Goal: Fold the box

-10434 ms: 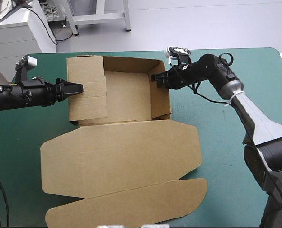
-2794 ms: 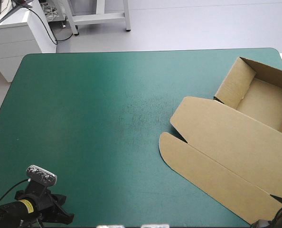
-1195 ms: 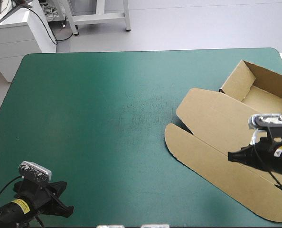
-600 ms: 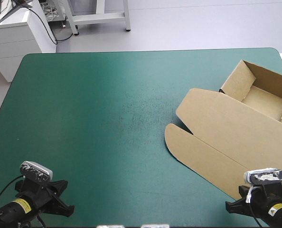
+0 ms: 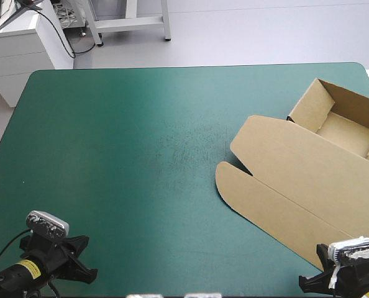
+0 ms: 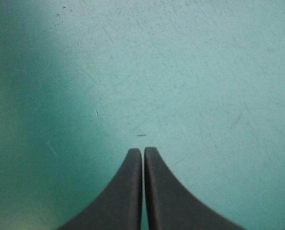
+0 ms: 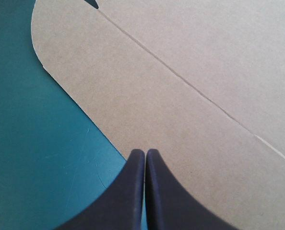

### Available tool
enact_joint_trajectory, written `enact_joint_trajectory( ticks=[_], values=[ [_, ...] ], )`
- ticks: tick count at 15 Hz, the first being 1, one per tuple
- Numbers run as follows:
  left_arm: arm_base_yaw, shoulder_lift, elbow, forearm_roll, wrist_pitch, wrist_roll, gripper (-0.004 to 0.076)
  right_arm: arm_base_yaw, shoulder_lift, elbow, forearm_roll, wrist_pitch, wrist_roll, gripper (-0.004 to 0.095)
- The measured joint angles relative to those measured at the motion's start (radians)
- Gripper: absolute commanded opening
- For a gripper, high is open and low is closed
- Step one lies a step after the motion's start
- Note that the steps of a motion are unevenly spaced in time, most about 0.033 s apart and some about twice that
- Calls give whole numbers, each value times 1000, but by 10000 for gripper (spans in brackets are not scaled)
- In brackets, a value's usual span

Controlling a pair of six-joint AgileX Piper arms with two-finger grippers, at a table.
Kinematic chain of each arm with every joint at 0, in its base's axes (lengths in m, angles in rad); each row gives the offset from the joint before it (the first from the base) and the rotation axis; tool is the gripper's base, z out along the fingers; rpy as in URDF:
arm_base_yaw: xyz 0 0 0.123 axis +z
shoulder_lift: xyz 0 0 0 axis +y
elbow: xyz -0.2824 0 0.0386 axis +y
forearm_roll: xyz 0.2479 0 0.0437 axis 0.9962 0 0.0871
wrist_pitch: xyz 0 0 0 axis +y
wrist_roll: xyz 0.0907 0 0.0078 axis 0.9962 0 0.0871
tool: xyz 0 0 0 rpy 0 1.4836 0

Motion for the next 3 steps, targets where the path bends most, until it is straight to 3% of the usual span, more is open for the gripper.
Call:
enact_joint_trajectory(
  ticks=[3],
  values=[
    [0,0,0,0,0,0,-8,0,-20,0,2,3,6,-14]
  ],
)
